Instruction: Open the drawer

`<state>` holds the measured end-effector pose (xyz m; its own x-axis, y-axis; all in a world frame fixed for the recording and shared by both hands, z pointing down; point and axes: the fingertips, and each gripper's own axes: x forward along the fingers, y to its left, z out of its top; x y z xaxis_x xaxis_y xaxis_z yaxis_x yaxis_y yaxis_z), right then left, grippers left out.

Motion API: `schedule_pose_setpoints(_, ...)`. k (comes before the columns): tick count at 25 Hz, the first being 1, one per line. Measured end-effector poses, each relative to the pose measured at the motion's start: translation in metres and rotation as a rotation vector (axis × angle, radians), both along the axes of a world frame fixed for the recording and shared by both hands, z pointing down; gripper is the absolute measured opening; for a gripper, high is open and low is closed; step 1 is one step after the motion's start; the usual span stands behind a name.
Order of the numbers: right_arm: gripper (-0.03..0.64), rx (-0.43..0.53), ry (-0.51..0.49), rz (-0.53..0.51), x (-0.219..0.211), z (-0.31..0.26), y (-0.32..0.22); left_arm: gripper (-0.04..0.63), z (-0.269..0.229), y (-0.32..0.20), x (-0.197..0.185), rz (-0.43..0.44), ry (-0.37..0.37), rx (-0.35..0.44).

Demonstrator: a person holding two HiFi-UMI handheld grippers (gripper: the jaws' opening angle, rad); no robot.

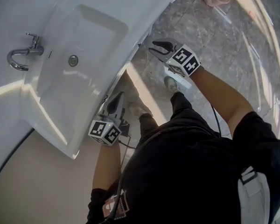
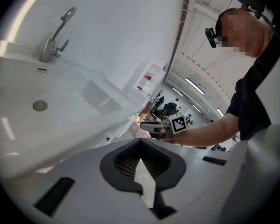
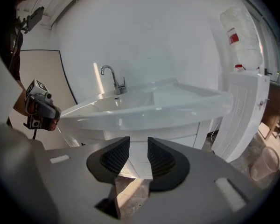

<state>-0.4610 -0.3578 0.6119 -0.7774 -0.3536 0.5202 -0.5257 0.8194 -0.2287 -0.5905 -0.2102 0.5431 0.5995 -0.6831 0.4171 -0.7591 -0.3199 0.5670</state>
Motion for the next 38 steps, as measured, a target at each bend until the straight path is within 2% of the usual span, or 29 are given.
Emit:
schedule_pose_setpoints(6, 0.109, -0.066, 0.025, 0.009, 0.009, 0.1, 0.01, -0.009, 0.074, -0.013, 0.028, 0.005, 0.025, -0.052)
schedule_pose_setpoints(10, 0.126, -0.066, 0.049, 0.0, 0.011, 0.168, 0.007, -0.009, 0.133, -0.019, 0.043, 0.008, 0.02, -0.067)
schedule_pose_setpoints(17, 0.153, -0.077, 0.08, 0.019, 0.005, 0.272, 0.004, -0.009, 0.225, -0.008, 0.046, -0.011, -0.003, -0.134)
schedule_pose_setpoints(25, 0.167, -0.076, 0.088, 0.01, -0.017, 0.363, -0.008, -0.009, 0.299, -0.013, 0.04, -0.035, -0.014, -0.159)
schedule_pose_setpoints(31, 0.175, -0.074, 0.079, 0.043, -0.027, 0.419, -0.03, -0.009, 0.339, -0.014, 0.048, 0.004, -0.015, -0.179)
schedule_pose_setpoints(38, 0.19, -0.073, 0.048, 0.058, -0.034, 0.461, -0.045, -0.009, 0.385, -0.02, 0.066, 0.027, -0.016, -0.178)
